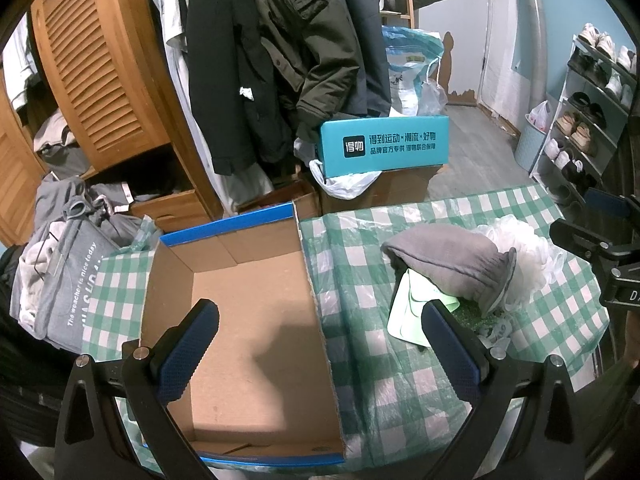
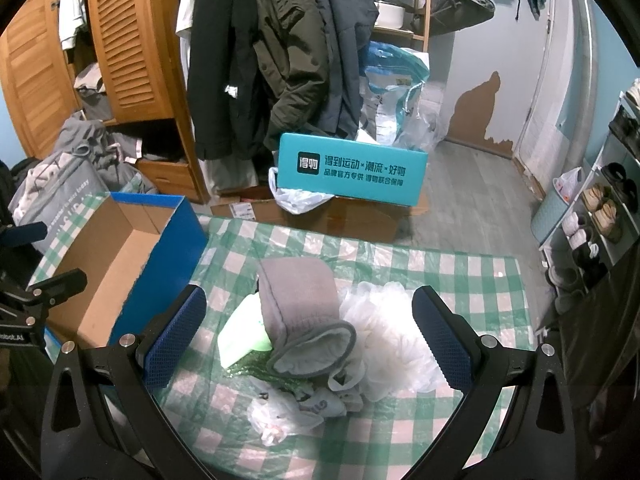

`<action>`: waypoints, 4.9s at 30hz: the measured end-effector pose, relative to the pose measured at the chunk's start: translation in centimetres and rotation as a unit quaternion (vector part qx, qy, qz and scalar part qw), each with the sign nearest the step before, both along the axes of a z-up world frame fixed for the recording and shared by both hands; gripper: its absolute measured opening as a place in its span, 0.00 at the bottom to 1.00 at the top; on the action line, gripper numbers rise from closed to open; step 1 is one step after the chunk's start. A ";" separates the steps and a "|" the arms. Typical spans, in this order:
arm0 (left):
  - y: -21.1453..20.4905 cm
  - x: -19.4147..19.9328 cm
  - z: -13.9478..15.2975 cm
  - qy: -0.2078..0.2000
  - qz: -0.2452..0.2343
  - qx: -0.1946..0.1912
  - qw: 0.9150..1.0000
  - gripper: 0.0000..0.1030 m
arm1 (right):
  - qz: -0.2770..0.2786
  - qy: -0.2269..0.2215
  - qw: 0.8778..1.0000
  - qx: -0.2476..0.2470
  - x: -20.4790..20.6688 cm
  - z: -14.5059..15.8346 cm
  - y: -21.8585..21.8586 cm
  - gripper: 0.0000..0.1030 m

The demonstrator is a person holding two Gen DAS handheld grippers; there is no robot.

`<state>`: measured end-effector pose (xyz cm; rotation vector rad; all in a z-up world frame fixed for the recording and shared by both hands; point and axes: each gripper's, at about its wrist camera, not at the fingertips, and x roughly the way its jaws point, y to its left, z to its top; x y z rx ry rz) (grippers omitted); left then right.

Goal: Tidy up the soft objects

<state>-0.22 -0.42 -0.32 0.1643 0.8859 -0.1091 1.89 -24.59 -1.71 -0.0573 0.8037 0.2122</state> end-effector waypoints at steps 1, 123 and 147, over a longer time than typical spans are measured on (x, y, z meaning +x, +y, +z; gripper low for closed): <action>0.0 0.0 -0.1 0.001 0.000 0.000 1.000 0.99 | 0.000 0.000 1.000 0.000 0.0 0.0 0.0 0.98; -13.9 10.6 -13.2 0.223 -0.074 0.032 0.972 0.99 | -0.016 0.235 0.972 -0.009 7.6 -16.7 -7.1 0.58; -19.1 11.3 -16.8 0.260 -0.034 0.052 0.964 0.99 | -0.077 0.207 0.975 -0.004 5.0 -14.9 -12.4 0.56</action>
